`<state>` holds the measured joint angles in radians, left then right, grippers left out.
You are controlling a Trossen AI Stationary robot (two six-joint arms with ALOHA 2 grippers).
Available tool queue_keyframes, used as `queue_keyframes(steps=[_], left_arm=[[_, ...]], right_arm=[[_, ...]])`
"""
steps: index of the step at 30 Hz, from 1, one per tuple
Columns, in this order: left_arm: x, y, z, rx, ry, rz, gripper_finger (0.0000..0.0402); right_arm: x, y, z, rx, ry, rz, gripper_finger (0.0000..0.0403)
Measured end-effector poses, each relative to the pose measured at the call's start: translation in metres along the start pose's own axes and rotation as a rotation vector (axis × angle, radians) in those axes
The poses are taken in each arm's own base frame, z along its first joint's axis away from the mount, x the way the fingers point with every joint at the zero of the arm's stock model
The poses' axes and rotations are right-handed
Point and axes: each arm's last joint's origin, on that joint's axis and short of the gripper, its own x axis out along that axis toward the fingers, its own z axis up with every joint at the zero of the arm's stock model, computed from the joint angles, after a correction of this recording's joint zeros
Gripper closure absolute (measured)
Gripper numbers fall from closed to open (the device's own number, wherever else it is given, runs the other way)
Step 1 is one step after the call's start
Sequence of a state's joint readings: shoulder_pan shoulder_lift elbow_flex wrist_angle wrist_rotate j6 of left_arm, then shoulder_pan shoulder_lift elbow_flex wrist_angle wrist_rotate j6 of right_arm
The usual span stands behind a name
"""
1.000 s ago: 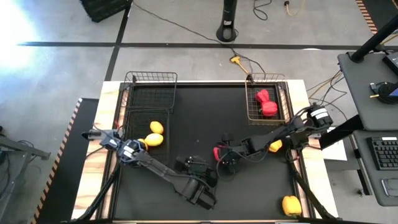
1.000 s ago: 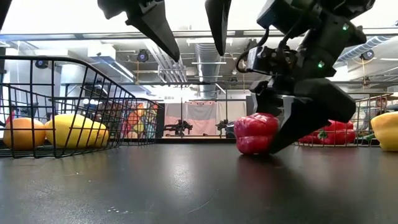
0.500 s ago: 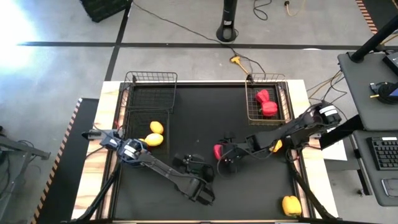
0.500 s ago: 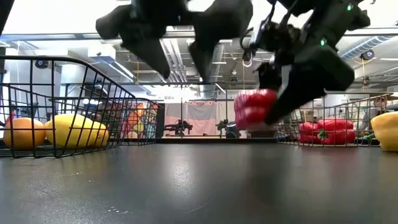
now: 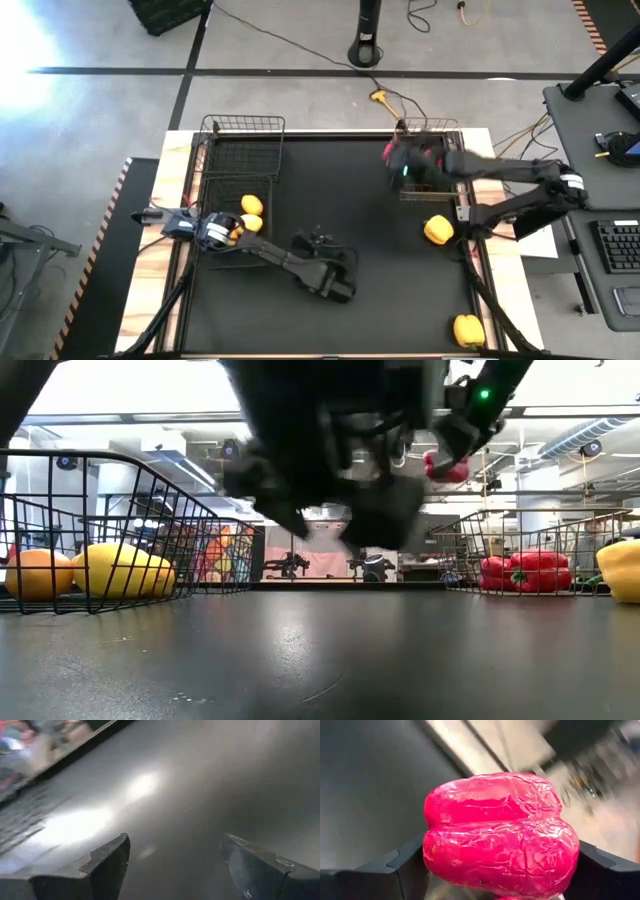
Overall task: Sort produce into baskets
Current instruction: Put the red bell pepper into the gold wire basket
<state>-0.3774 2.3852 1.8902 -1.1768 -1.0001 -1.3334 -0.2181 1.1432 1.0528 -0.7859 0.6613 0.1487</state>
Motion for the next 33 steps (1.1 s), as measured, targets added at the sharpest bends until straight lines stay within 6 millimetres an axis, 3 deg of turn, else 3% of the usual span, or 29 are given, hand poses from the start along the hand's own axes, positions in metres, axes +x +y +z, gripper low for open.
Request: queue_keyframes(steps=[2, 5, 8, 11, 16, 20, 26, 33], left_arm=[[0.006, -0.010, 0.005, -0.020, -0.020, -0.059, 0.0109], [0.013, -0.001, 0.003, 0.039, 0.014, -0.031, 0.0109], [0.007, 0.001, 0.011, 0.072, 0.016, -0.054, 0.0109], [0.001, 0.011, 0.013, 0.174, 0.090, -0.071, 0.0109], [-0.021, 0.052, 0.014, 0.407, 0.126, 0.034, 0.0109], [-0.033, 0.081, 0.018, 0.443, 0.079, 0.074, 0.0109], [-0.033, 0.120, 0.020, 0.366, -0.014, 0.116, 0.0109], [-0.024, 0.139, 0.007, 0.292, -0.016, 0.115, 0.0109]], right_arm=[[0.005, -0.029, 0.005, 0.094, 0.045, -0.073, 0.0078], [0.017, -0.064, 0.002, 0.195, 0.153, -0.173, 0.0078], [0.031, -0.088, -0.007, 0.290, 0.270, -0.194, 0.0078], [0.048, -0.101, -0.021, 0.384, 0.364, -0.075, 0.0078], [0.072, -0.106, -0.043, 0.474, 0.491, 0.054, 0.0078], [0.085, -0.103, -0.051, 0.534, 0.528, 0.078, 0.0077], [0.104, -0.092, -0.061, 0.590, 0.612, 0.112, 0.0076], [0.121, -0.083, -0.065, 0.567, 0.657, 0.225, 0.0070]])
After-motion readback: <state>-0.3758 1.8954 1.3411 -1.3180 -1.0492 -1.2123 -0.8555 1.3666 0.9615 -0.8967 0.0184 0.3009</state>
